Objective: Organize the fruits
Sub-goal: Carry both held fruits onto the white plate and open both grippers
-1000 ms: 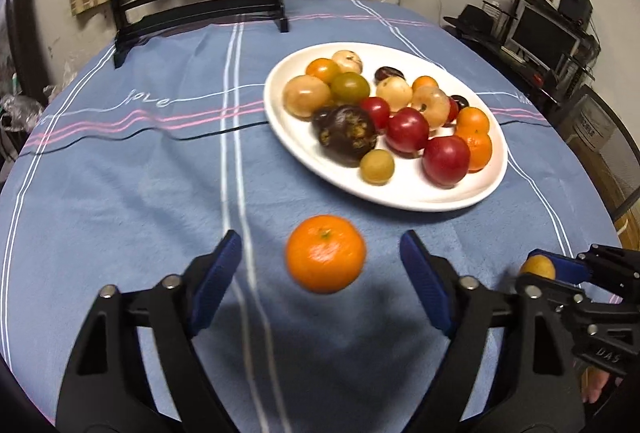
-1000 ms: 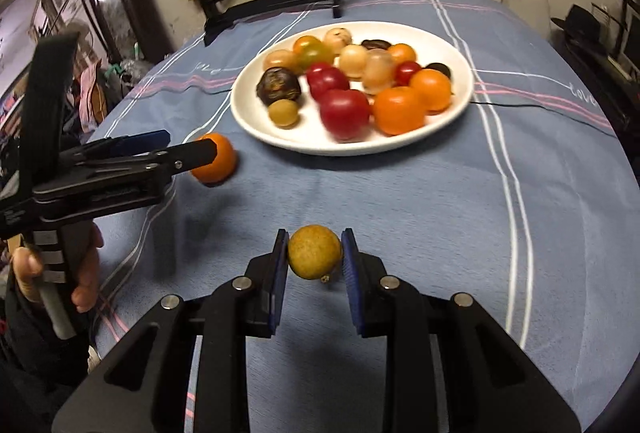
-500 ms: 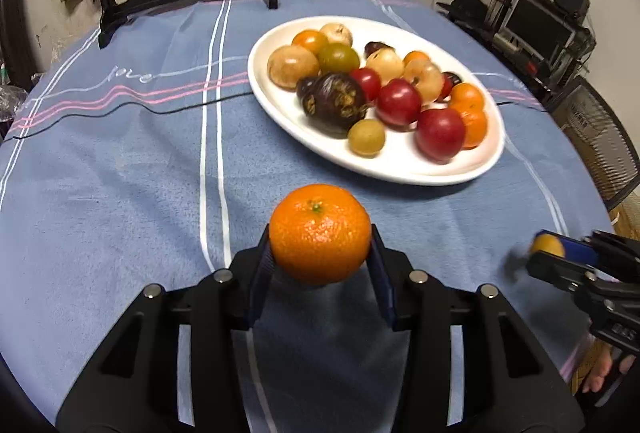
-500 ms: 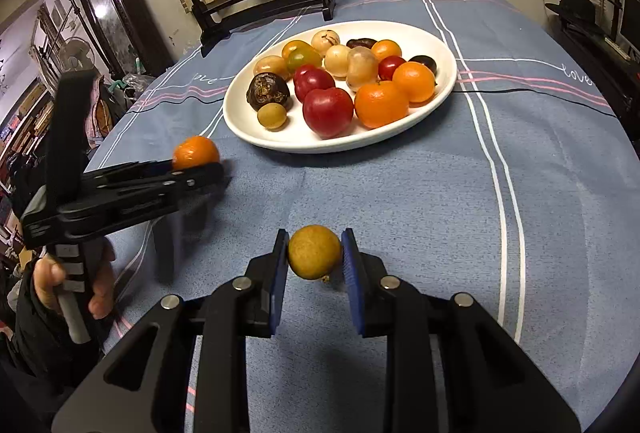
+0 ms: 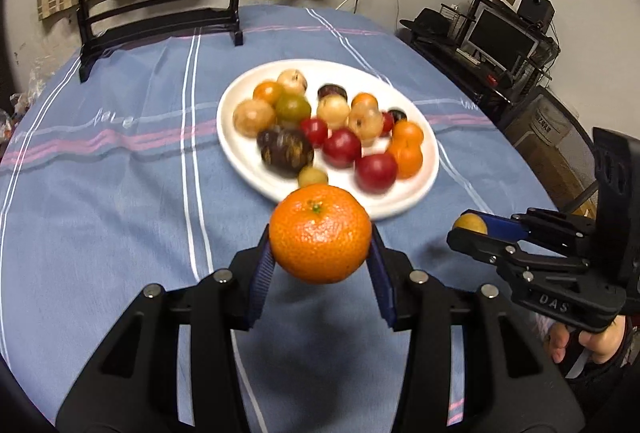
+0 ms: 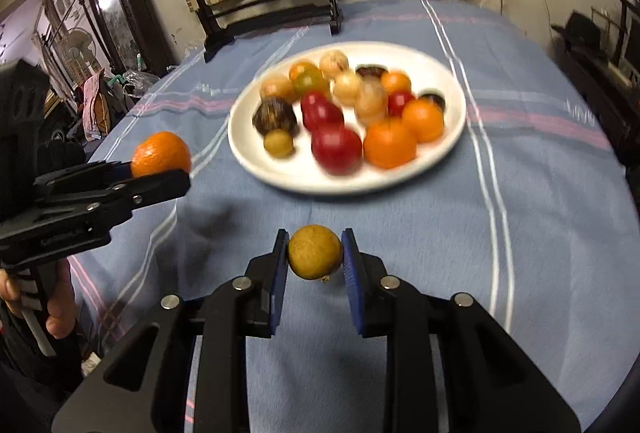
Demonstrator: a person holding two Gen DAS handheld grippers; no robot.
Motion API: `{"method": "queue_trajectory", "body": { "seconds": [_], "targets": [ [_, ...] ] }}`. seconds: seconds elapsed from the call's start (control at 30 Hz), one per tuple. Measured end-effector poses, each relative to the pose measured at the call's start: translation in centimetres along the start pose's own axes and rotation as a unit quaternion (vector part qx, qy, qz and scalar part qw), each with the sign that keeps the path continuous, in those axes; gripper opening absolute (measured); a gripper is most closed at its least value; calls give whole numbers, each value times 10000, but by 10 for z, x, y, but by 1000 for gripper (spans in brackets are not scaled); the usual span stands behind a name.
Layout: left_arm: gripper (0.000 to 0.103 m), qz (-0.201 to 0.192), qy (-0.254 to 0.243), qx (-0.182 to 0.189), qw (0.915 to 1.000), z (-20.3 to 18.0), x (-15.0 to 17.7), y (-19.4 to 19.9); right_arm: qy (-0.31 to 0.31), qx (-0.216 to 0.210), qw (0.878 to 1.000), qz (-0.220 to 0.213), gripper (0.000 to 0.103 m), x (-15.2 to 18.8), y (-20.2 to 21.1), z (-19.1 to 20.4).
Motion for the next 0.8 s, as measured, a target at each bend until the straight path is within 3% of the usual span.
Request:
{"method": "queue_trajectory", "body": {
  "seconds": [0.27,0.6,0.63,0.67,0.7,0.73,0.8],
  "targets": [
    [46,110,-1,-363,9993,2,-97,-64,201,196,9996,47,27,-73,-52,-15],
    [46,487,117,-207,9985,-2,-117,-117,26,289,9995,76,29,-81,-75,-33],
    [47,537,125,-207,9983,-3,-118,-119,33,300,9995,59,36,-81,-75,-33],
    [50,603,173,-203,9978,-2,-118,-122,47,371,9993,60,67,-81,-75,-33],
    [67,622,218,-187,9977,-2,-119,-122,84,494,9987,41,92,-81,-73,-32],
    [81,579,252,-202,9978,-1,-119,-120,134,584,9982,-11,97,-81,-71,-30],
    [88,386,280,-267,9985,-2,-119,-109,271,629,9976,-55,98,-79,-65,-25]
  ]
}}
Point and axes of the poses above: each gripper's, at about its wrist camera, not at the fingertips, and y roughly against the way its jaws point, z to its left, x to its underside, the point moved 1 cm from there along -y, roughly the way its jaws point, and after that the axes turned 3 degrees about y, right-handed, at the moved point
